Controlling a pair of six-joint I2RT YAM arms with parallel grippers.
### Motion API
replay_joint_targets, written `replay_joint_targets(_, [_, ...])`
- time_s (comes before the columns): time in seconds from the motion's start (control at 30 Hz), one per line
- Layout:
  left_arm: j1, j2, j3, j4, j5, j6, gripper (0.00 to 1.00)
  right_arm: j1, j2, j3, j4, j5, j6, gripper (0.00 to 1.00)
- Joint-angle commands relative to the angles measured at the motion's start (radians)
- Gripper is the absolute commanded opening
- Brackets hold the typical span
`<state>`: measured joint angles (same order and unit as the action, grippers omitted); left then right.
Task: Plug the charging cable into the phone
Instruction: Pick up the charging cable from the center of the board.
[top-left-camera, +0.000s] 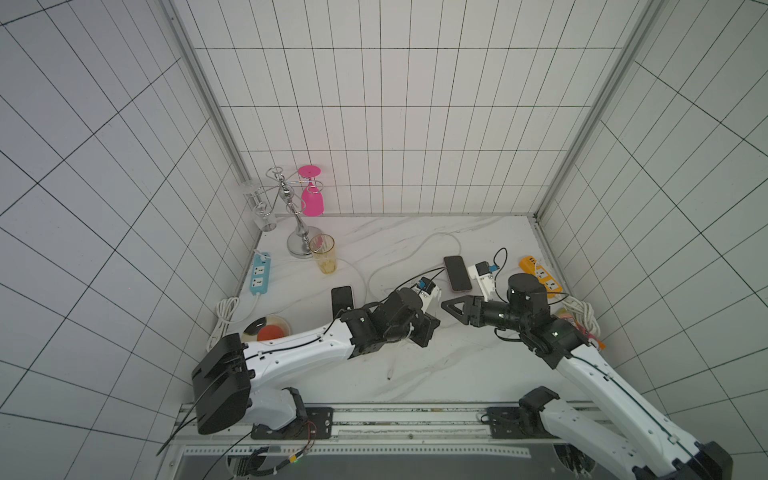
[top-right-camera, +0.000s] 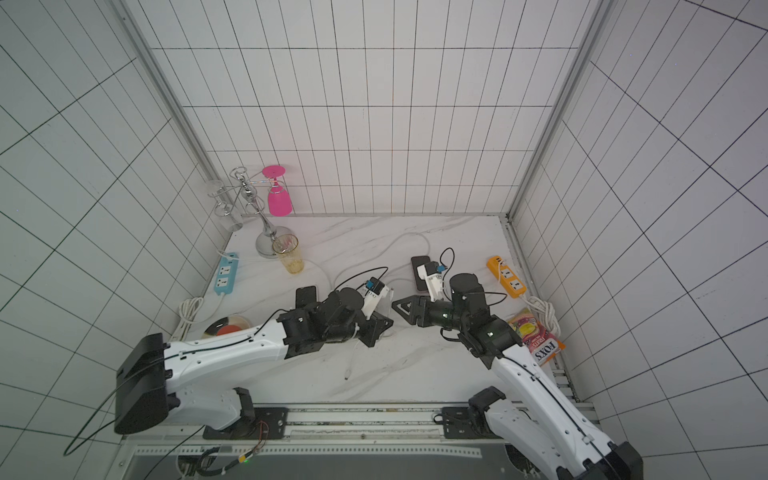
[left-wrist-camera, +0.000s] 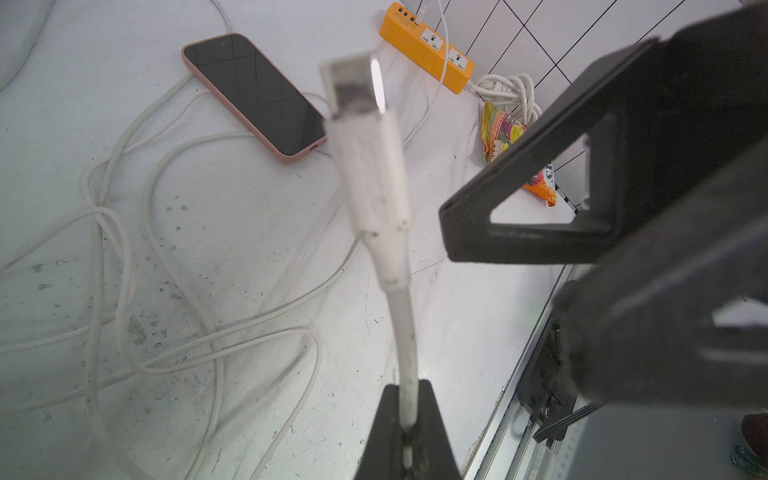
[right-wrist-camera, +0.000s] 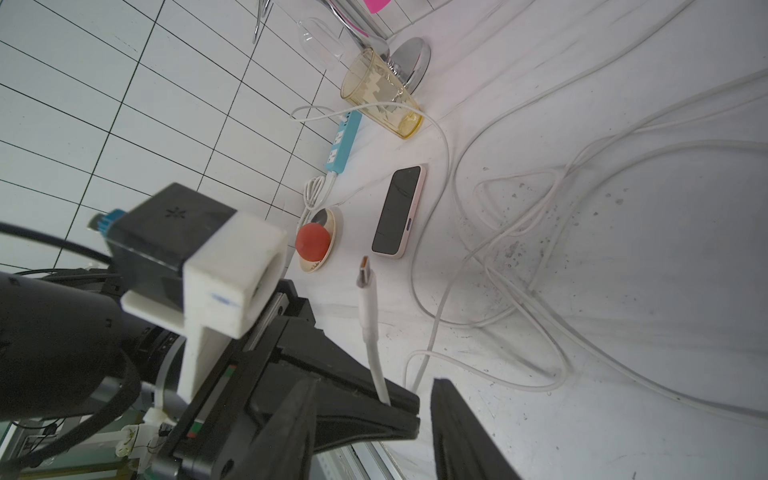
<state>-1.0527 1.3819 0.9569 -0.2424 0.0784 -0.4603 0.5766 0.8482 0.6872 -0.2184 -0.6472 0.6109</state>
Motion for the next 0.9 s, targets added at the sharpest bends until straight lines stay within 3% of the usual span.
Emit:
replay_joint_targets(0.0, [0.001,0.010,0.025,0.042,-0.004,-0.013,0.00,0.014,0.003,-0.015,0.082,-0.009,0.006,0.47])
replay_joint_targets(0.87, [0.001,0.029,0.014,0.086,0.012,-0.044,0.00,0.055,0.101,-0.009,0.201,0.084,0.009,0.17])
